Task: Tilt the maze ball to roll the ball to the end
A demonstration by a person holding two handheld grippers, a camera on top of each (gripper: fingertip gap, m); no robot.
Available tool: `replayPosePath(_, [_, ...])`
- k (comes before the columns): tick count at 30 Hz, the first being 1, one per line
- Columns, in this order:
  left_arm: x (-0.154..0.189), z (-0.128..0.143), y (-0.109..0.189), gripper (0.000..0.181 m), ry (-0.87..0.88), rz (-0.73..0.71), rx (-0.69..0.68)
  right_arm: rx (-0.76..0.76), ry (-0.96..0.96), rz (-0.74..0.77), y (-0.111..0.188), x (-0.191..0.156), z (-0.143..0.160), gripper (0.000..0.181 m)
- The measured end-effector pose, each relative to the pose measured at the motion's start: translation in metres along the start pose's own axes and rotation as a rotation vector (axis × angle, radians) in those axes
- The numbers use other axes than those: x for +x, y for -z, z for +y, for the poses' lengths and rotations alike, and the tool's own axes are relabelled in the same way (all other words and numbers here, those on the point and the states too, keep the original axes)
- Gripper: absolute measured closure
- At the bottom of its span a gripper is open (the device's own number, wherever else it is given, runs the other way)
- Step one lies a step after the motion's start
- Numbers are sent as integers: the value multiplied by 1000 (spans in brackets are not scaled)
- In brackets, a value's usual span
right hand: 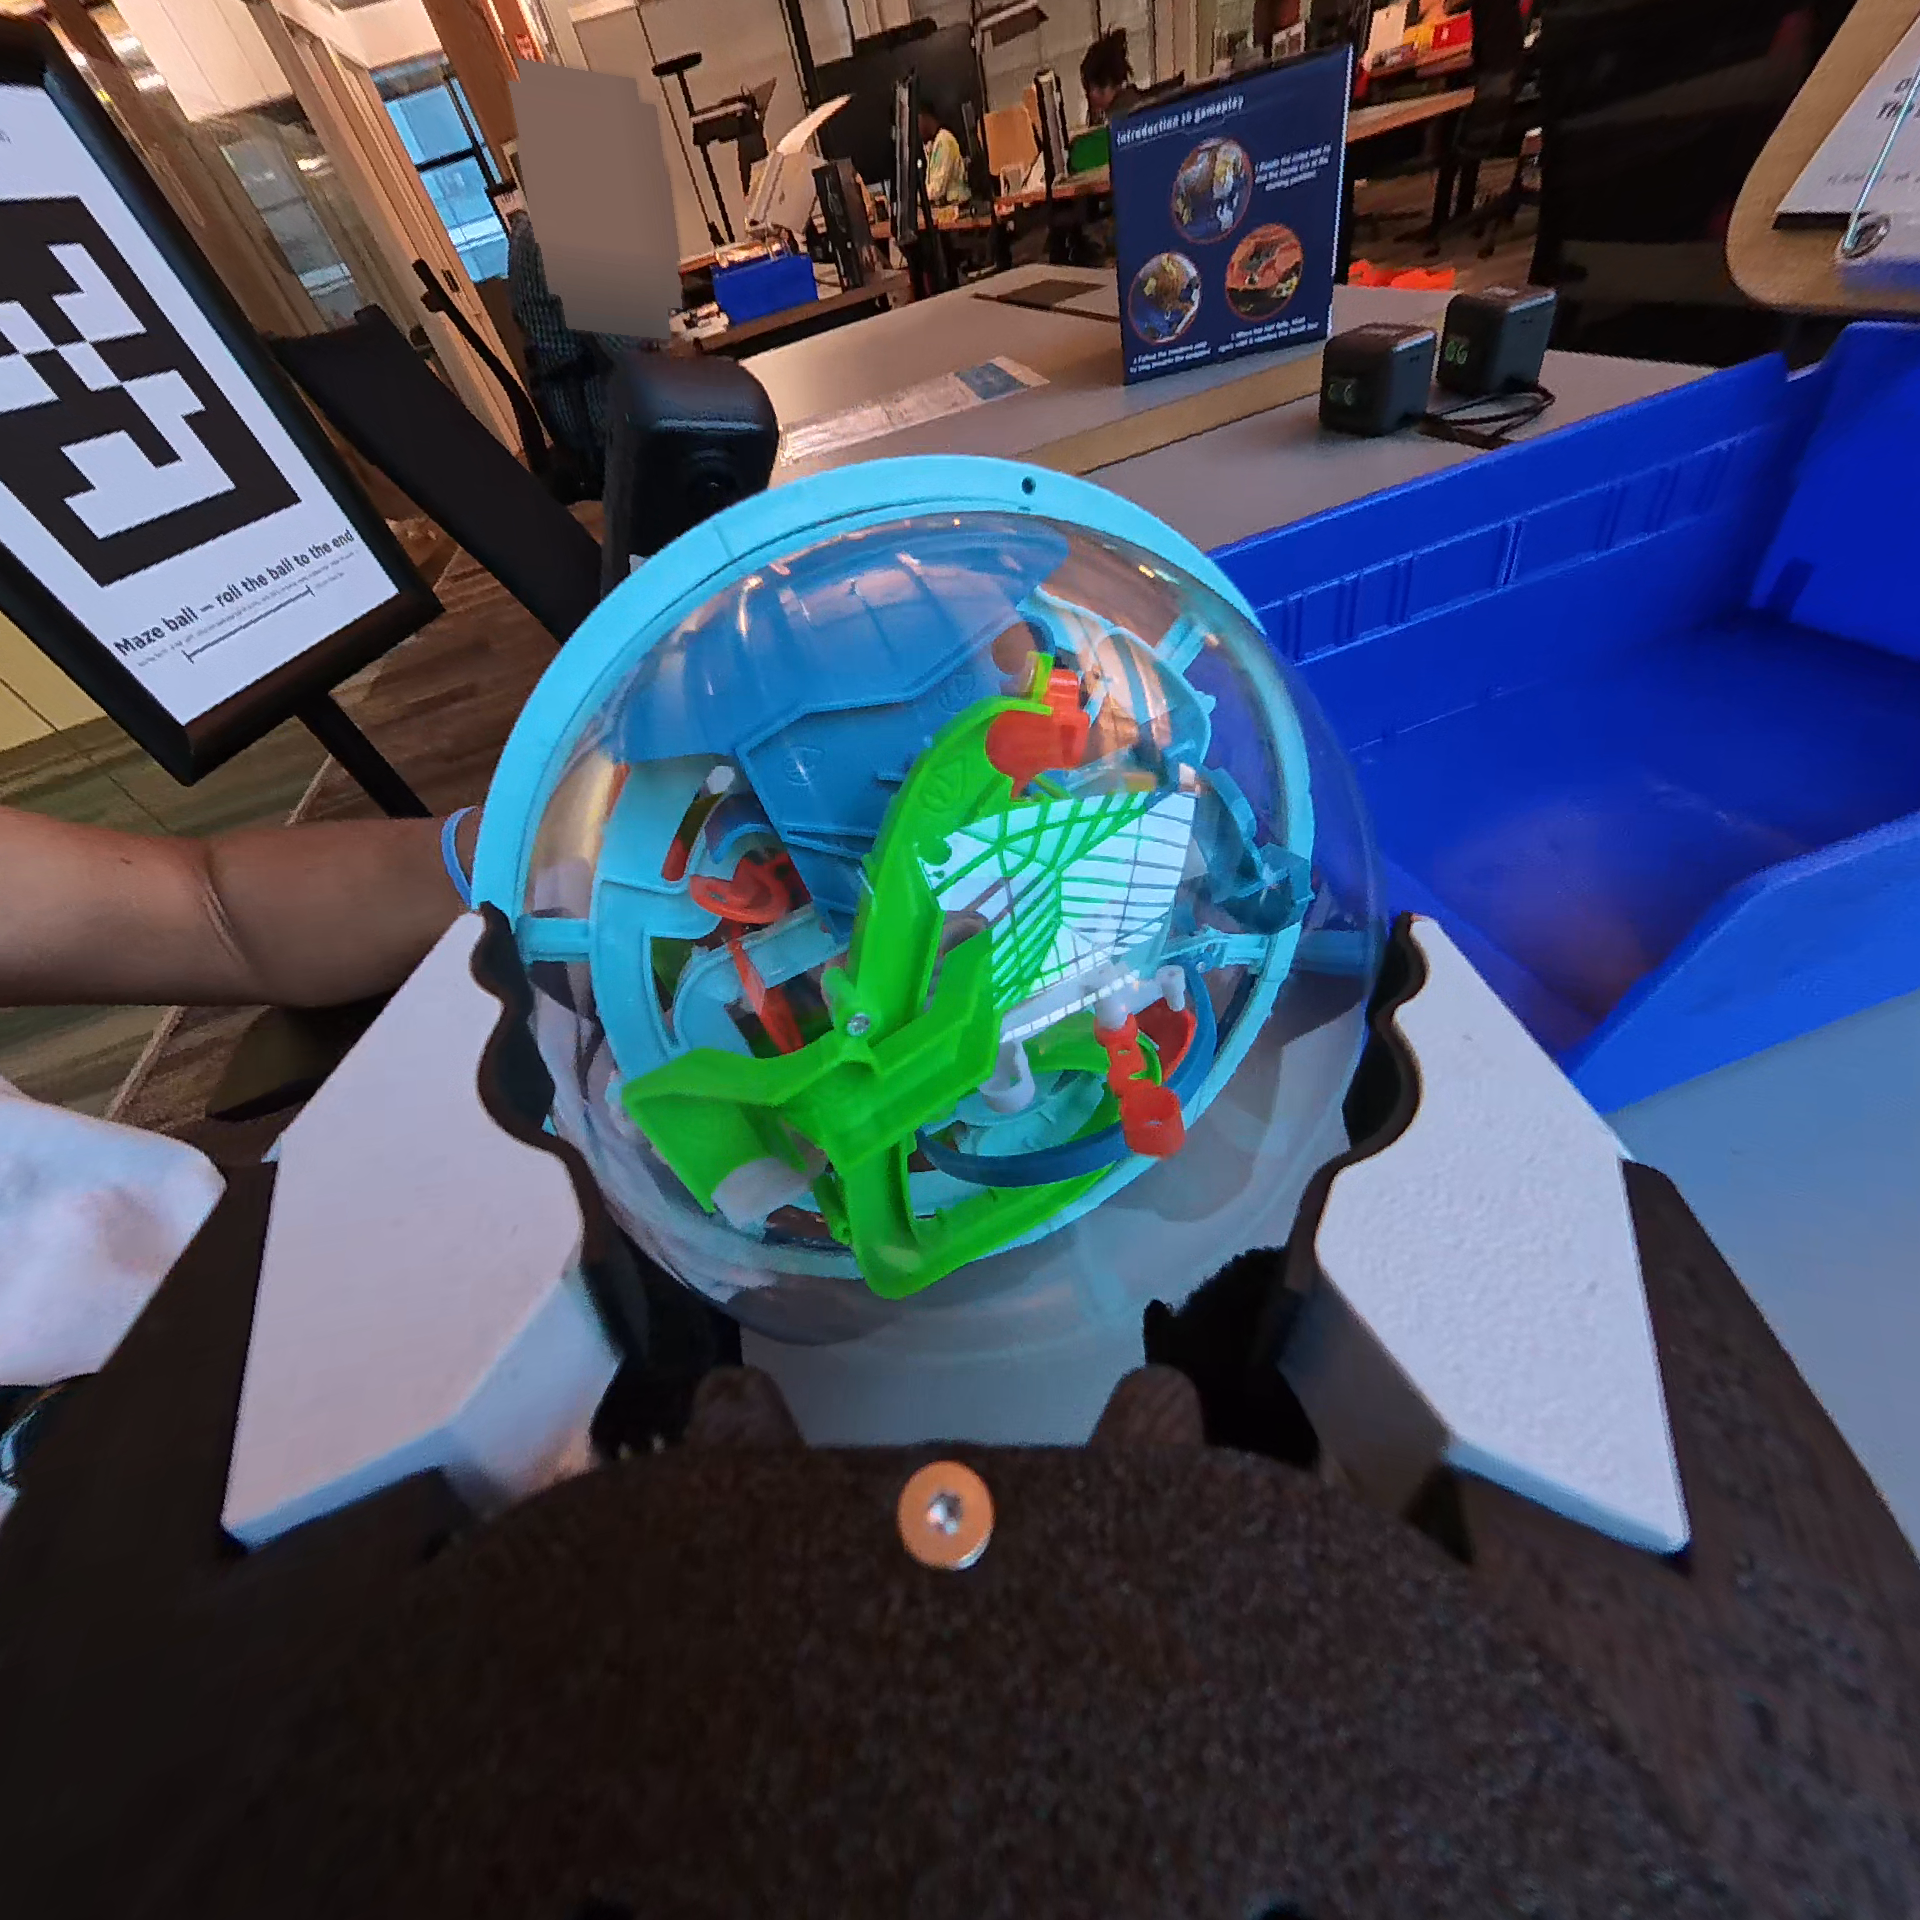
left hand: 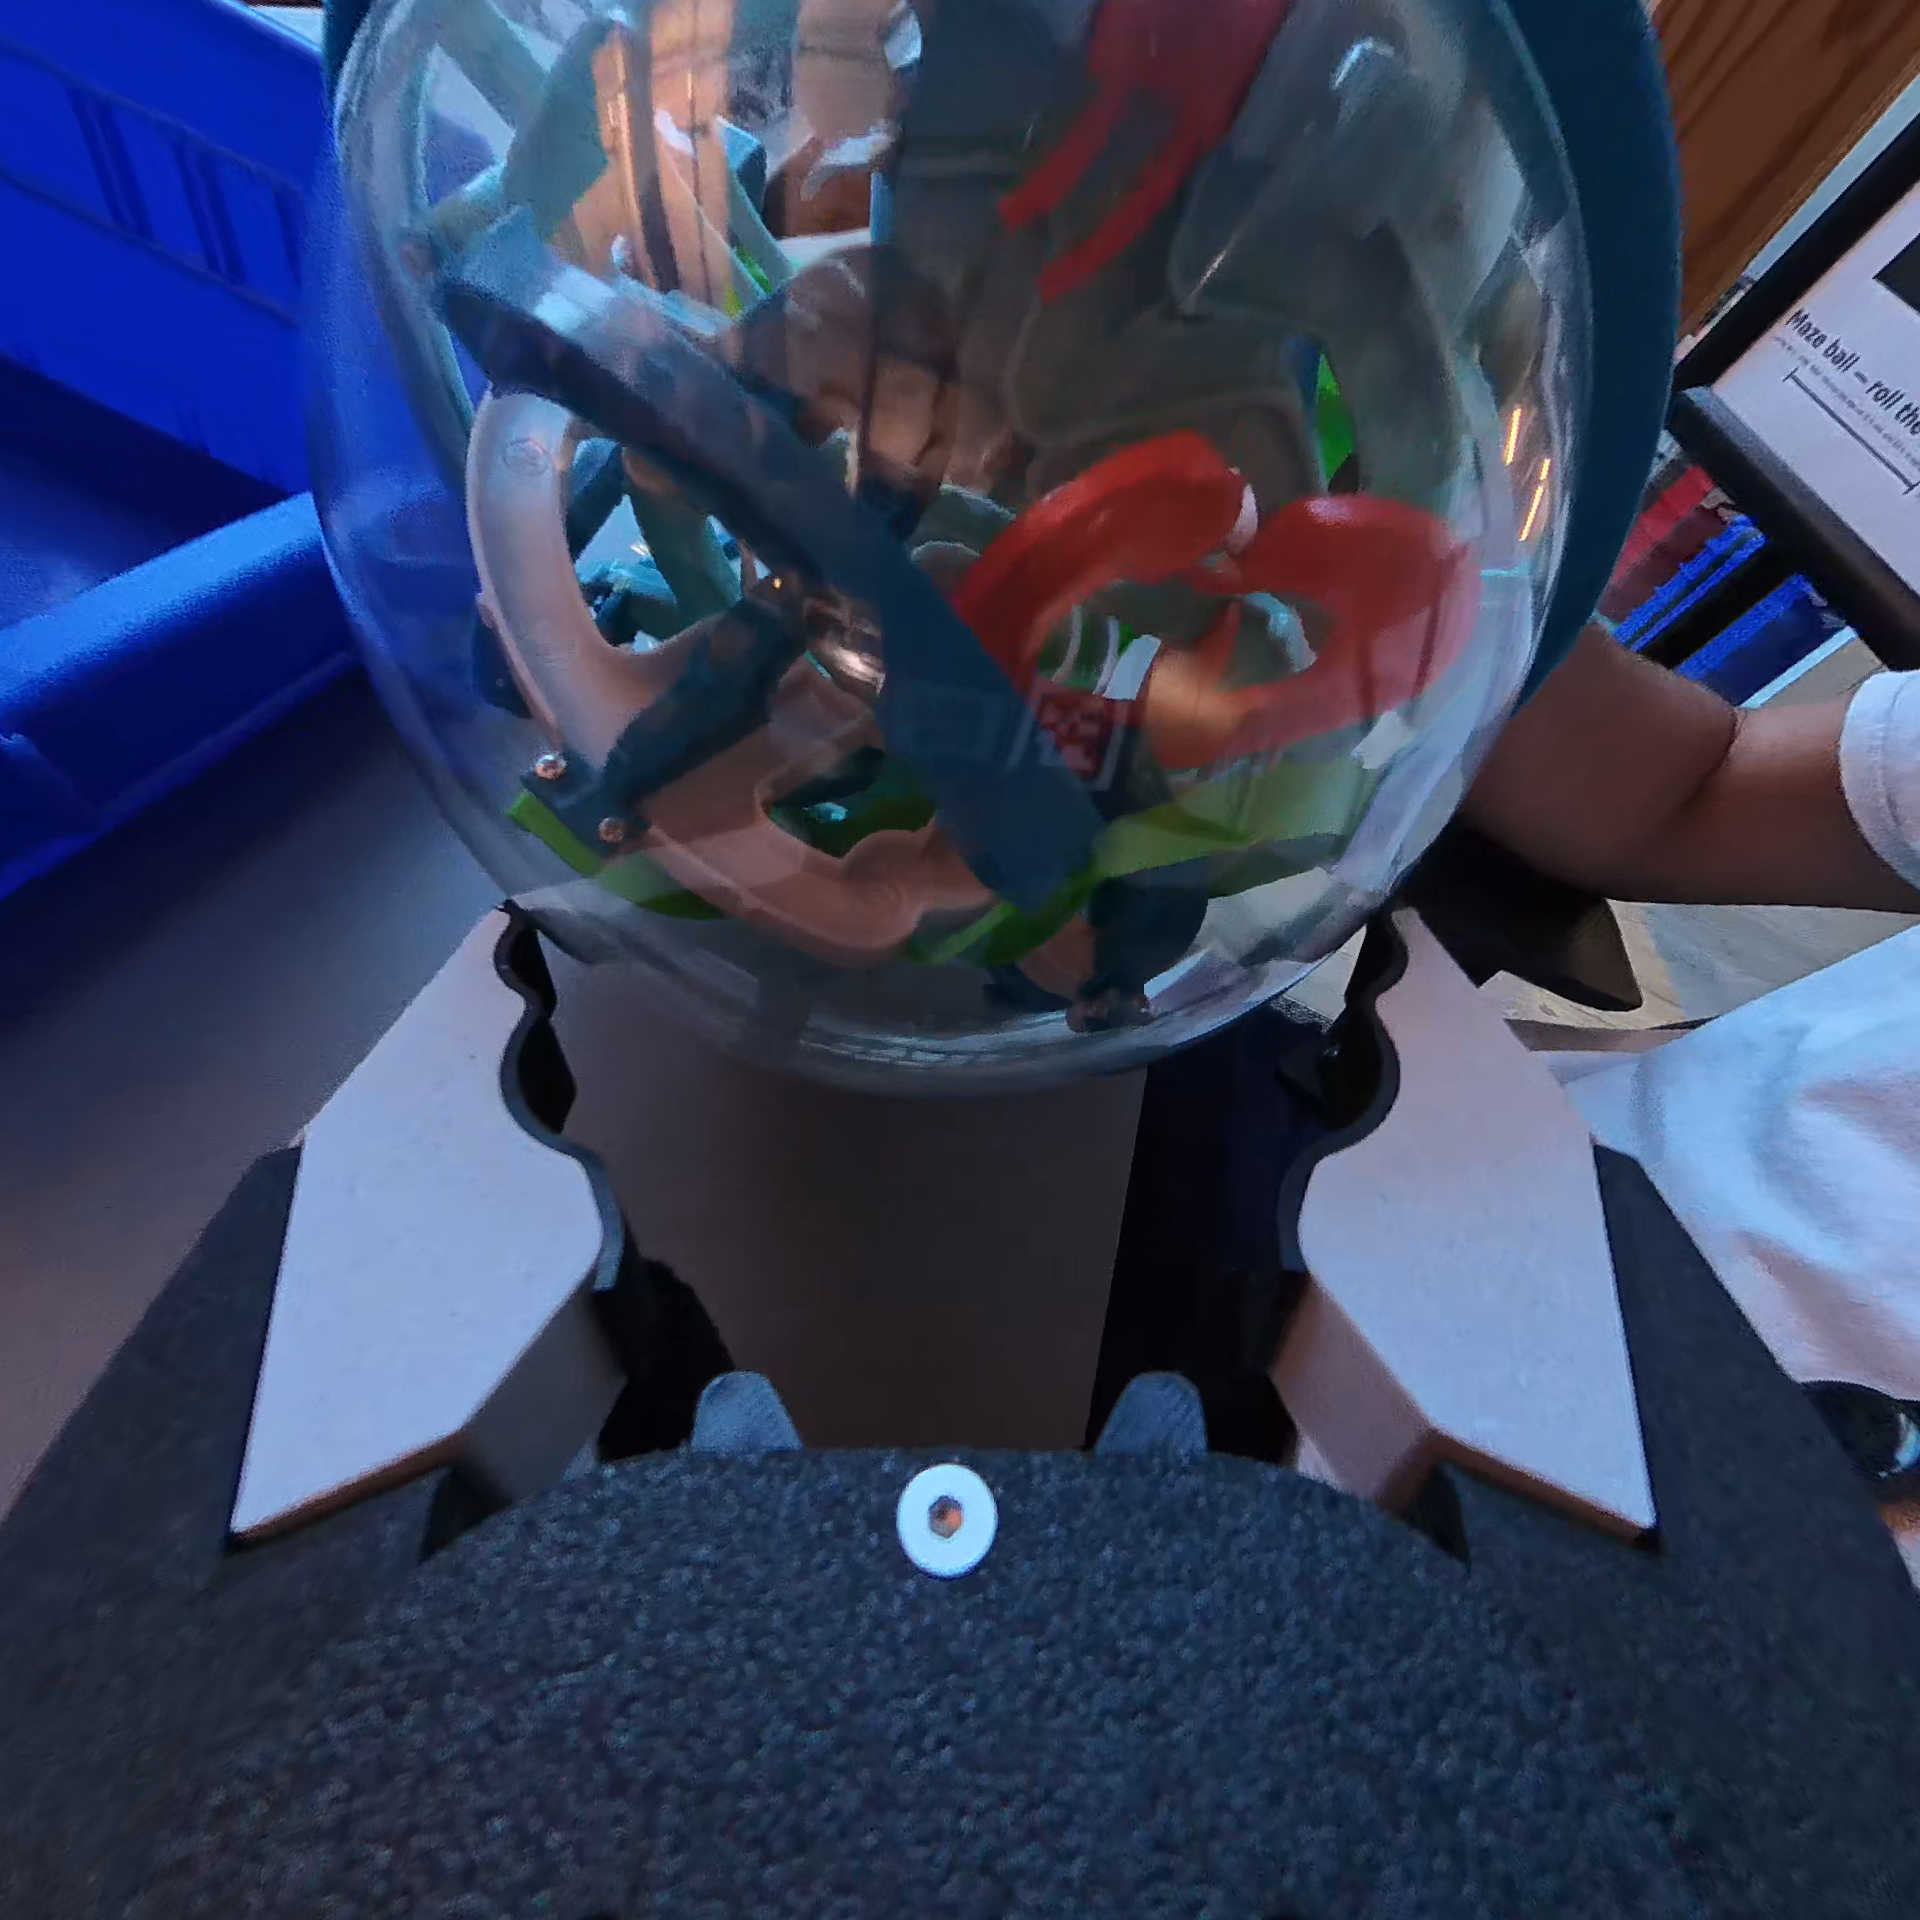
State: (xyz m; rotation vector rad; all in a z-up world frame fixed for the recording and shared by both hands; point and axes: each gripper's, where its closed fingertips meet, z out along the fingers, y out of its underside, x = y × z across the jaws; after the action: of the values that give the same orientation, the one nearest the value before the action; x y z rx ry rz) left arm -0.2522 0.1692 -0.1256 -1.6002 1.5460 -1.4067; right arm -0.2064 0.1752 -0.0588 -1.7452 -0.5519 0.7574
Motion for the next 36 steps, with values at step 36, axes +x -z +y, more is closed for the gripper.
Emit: replayPosePath(36, [-30, -61, 62, 63, -69, -87, 127, -154, 209, 45, -9, -2, 65, 29])
